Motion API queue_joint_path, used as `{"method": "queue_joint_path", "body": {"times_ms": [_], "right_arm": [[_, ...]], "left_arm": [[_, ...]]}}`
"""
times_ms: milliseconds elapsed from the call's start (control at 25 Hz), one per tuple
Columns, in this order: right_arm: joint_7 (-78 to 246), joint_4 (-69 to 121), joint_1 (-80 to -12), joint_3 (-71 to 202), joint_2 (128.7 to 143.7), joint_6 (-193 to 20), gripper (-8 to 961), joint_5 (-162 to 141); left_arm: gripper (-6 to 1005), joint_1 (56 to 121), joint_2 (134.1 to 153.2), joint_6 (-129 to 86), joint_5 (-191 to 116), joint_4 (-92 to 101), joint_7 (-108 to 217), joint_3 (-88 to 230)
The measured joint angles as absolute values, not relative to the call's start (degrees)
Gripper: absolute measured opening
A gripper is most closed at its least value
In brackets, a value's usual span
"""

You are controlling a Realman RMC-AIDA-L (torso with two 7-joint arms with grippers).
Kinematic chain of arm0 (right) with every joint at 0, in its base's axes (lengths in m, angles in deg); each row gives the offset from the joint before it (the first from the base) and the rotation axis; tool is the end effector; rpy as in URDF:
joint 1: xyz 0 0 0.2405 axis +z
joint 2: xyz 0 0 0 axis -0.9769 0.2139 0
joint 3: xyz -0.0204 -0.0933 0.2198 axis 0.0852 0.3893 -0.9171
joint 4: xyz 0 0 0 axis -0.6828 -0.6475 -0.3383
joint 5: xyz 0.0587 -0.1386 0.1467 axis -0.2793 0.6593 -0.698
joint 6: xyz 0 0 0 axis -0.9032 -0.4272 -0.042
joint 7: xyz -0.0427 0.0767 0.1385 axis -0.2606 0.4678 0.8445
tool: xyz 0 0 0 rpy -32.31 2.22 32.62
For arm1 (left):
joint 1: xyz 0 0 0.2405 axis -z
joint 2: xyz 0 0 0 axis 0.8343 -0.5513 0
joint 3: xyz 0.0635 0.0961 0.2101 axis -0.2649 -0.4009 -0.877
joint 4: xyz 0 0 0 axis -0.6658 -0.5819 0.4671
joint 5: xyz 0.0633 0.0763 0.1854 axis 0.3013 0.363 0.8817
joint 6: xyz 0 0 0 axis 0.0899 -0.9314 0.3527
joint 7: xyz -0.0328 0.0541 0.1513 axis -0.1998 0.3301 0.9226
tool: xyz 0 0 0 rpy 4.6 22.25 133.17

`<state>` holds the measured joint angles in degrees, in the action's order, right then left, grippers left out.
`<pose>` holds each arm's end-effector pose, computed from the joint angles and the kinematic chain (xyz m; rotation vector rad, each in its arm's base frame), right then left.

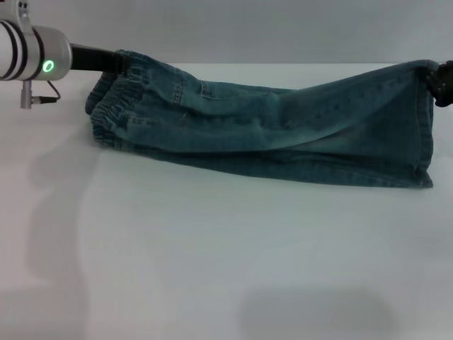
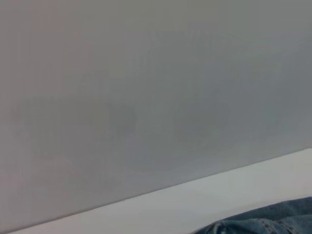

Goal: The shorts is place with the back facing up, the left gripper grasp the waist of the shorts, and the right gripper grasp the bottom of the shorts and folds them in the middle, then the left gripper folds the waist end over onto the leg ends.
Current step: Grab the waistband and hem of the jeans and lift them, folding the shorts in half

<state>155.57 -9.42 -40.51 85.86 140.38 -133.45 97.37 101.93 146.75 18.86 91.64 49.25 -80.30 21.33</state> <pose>0.2954 0.4283 0.0619 -2.1644 0.5468 0.2431 -0.2115 0.4692 0.0198 -2.1371 -1.0131 -0.1507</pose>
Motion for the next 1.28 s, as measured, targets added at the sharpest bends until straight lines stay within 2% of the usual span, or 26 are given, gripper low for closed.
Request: {"method": "queue_joint_path", "body": {"times_ms": [960, 1000, 1280], "right_arm": [[155.42, -6.55, -40.08, 89.58, 141.75, -124.96, 166, 97.33], [155.42, -6.55, -40.06, 89.65, 141.77, -124.63, 200, 97.33], [155.42, -6.54, -40.03, 90.27, 141.93, -122.35, 428, 95.93]], "left_arm": [[142, 101.37, 146.81, 12.90, 90.70, 47.77, -83.69, 16.33], [143, 101.22, 146.80, 12.79, 90.71, 47.78, -83.91, 16.30], [429, 100.96, 146.81, 11.85, 90.55, 48.00, -83.58, 16.30]]}}
